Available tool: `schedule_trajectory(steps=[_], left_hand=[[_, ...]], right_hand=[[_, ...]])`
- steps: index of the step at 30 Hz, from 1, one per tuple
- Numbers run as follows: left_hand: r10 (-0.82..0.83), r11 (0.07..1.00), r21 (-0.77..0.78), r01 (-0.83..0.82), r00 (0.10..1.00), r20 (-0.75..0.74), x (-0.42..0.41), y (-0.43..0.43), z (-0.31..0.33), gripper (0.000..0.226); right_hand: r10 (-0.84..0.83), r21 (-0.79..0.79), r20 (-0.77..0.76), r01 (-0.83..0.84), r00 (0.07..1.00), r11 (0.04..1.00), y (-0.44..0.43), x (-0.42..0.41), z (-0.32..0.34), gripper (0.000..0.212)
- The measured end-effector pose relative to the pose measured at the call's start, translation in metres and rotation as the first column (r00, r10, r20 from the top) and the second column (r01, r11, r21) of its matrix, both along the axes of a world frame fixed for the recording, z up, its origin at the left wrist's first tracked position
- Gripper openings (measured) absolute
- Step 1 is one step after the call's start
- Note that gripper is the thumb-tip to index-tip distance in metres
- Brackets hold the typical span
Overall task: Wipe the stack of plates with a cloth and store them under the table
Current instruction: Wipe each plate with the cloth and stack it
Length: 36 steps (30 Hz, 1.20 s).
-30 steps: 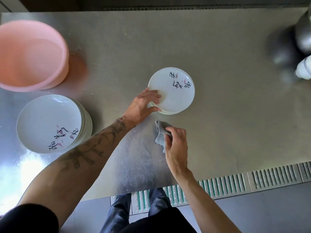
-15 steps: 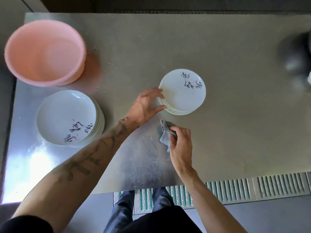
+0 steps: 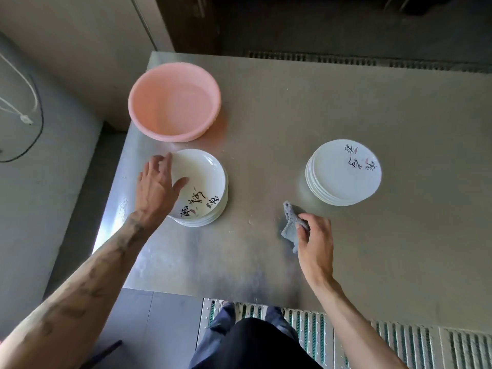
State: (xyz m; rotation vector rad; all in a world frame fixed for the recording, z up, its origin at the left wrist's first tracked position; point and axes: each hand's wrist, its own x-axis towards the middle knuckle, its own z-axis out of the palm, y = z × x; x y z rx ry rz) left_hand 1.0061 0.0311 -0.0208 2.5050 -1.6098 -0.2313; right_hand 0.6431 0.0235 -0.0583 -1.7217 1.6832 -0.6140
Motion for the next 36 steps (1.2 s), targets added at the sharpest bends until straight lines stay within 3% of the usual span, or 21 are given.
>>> schedule_trajectory(steps=[7,11,16,19,22,30,36], left_hand=[[0.084,0.992,0.103,-0.077,0.994,-0.067,0.009,-0.023,0.011,0.074],[0.129,0.987,0.116,-0.108,0.974,-0.184,0.017,-0.026,0.015,0.081],[0.059,0.998,0.022,-0.054,0.935,-0.349,0.027,-0.009,0.009,0.050],[0.032,0.995,-0.063,-0.076,0.849,-0.528,0.018,0.000,0.007,0.029],[0.002,0.983,-0.144,-0.118,0.780,-0.626,-0.008,0.000,0.009,0.025],[-0.277,0.959,-0.240,0.149,0.661,-0.698,-0.111,0.001,-0.028,0.020],[-0.260,0.964,-0.150,0.220,0.656,-0.709,-0.151,0.003,-0.071,0.017]], right_hand=[[-0.001,-0.006,-0.029,0.001,1.000,1.000,0.008,0.002,0.006,0.025],[-0.019,-0.018,-0.025,0.018,1.000,1.000,0.013,0.004,0.009,0.026],[-0.016,-0.017,-0.017,0.016,1.000,1.000,0.014,0.006,0.011,0.026],[-0.018,-0.023,-0.012,0.018,1.000,1.000,0.013,0.007,0.012,0.026],[-0.022,-0.028,-0.005,0.022,1.000,0.999,0.011,0.004,0.015,0.025],[-0.096,-0.090,0.007,0.097,0.995,0.991,0.000,-0.025,0.026,0.024],[-0.054,-0.049,-0.012,0.054,0.998,0.997,0.008,-0.030,0.016,0.021]])
